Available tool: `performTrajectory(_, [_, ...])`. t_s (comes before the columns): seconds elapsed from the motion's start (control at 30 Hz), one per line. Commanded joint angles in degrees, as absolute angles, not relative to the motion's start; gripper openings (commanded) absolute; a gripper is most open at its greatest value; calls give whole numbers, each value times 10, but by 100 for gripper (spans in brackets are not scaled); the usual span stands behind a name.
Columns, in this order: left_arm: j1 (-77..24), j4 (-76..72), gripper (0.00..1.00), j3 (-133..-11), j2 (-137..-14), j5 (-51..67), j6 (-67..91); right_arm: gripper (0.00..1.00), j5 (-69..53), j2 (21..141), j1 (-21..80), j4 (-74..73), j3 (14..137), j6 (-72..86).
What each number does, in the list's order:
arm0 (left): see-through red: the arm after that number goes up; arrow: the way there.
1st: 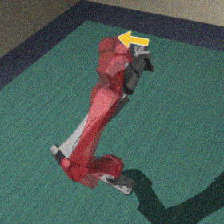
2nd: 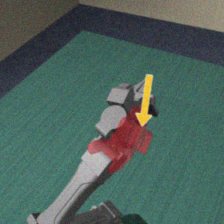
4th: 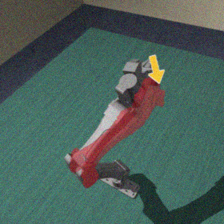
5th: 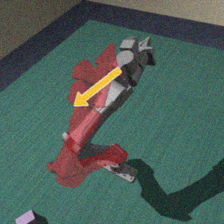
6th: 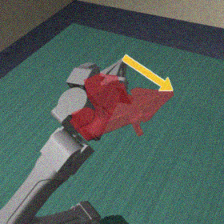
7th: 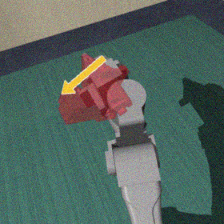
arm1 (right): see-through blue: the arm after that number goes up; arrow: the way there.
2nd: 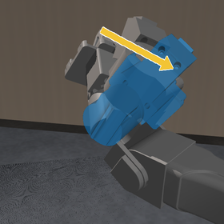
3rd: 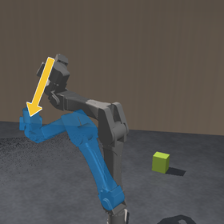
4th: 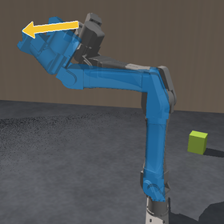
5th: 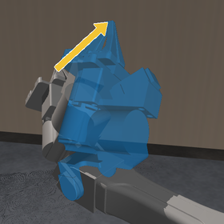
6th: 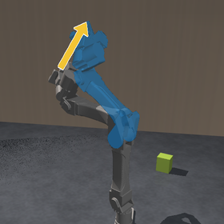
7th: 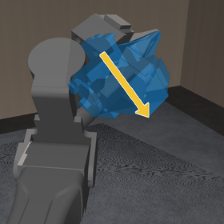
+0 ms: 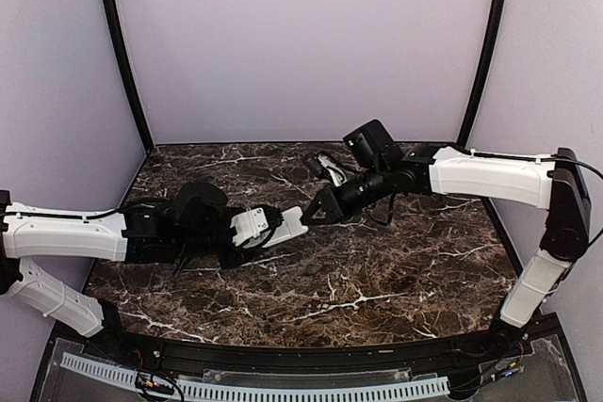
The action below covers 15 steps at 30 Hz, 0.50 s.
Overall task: Load the batteries into the remote control
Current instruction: Remove the battery cover from the remote control.
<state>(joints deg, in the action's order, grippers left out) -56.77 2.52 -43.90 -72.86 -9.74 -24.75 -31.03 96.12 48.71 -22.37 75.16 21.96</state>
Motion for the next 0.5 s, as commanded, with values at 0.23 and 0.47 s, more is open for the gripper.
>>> performTrajectory(0.23, [-564, 28, 0, -416, -689, -71, -246, 8, -345, 957, 495, -218, 767, 203])
performTrajectory(0.47, [-564, 26, 0, -421, -698, -69, -244, 11, -423, 966, 493, -152, 751, 232])
